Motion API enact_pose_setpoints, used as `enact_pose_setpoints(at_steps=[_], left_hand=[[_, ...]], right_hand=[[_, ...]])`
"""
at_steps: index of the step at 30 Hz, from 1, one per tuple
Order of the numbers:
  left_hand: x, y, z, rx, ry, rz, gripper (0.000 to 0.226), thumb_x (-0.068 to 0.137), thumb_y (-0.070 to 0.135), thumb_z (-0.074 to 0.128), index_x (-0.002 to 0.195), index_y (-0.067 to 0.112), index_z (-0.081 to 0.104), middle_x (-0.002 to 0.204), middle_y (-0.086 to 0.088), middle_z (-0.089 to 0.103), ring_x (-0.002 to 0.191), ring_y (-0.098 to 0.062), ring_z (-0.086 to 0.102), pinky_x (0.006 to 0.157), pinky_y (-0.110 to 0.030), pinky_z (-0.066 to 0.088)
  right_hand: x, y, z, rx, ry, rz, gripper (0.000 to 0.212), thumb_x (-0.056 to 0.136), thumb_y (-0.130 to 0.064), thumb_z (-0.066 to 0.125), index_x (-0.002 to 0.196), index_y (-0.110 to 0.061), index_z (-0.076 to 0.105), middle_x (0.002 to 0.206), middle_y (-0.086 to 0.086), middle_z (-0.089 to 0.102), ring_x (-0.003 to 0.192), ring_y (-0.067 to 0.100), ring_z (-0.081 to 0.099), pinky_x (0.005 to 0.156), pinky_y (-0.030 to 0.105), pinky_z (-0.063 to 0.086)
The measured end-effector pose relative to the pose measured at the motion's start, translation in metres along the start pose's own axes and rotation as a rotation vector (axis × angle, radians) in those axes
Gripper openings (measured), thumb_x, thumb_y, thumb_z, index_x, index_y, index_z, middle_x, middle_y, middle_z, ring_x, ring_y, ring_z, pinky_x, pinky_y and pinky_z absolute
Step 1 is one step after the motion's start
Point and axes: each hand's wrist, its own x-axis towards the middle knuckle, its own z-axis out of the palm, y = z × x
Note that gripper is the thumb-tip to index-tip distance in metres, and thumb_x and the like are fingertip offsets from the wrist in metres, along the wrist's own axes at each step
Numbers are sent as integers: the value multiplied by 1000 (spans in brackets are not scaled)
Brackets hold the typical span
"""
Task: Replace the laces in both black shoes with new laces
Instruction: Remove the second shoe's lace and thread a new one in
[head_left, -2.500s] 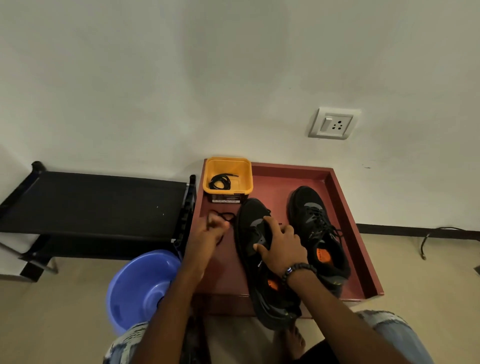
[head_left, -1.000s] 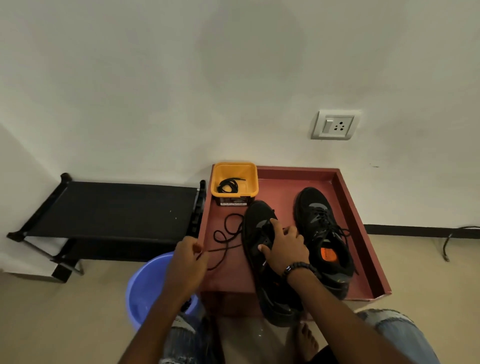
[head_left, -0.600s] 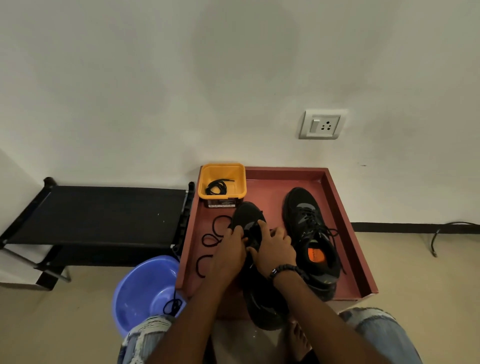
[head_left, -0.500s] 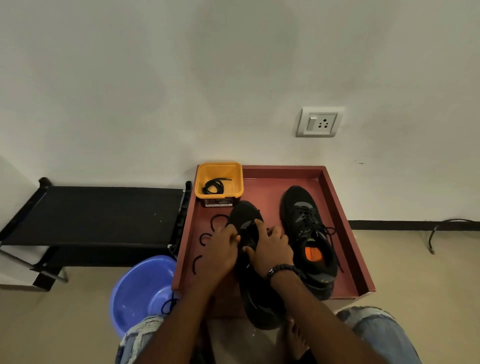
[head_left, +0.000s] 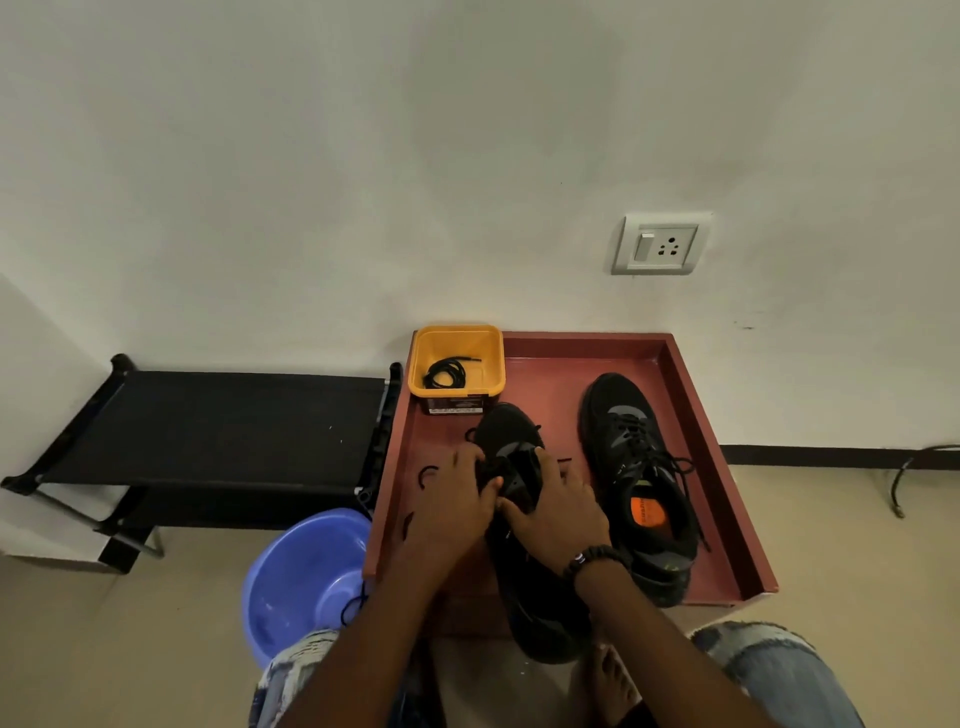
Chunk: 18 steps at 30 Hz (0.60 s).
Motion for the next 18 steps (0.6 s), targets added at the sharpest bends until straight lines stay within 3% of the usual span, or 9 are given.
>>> enact_pose_setpoints(at_steps=[3,5,10,15,18], left_hand=[[16,4,10,-31,-44,-23,14,101,26,52,102,13,47,99,-2,53,83,-12,51,64,-21,41],[19,2,8,-12,-65,19,15,102,24,50,95,11,51,89,-3,56,78,-15,52,62,-25,40],[6,-19,-32,45,-69,66,27,100,20,52,74,24,48,73,2,54,69,-15,52,62,-27,40],[-16,-63,-90,358,-277,-156,20,96,31,52,77,25,55,84,3,62,78,-16,61,76,-33,52],[-21,-56,-81,391,-153,-121,21,98,46,49,105,27,54,107,5,52,92,-17,59,85,-38,52]], right_hand=[[-4,5,2,65,36,-29,64,99,-52,41,154,-26,21,150,6,38,130,28,45,100,43,43],[-4,7,-1,86,61,-17,54,104,-46,30,153,-25,27,148,6,43,128,28,47,99,42,42],[-1,7,-1,21,72,-4,50,106,-41,27,154,-26,28,140,8,51,124,29,50,96,44,45],[-2,5,3,-23,76,4,50,106,-40,27,155,-26,25,145,8,46,125,31,47,97,45,44],[-3,3,4,-38,82,4,50,106,-39,27,154,-26,25,150,5,40,129,30,45,98,45,44]])
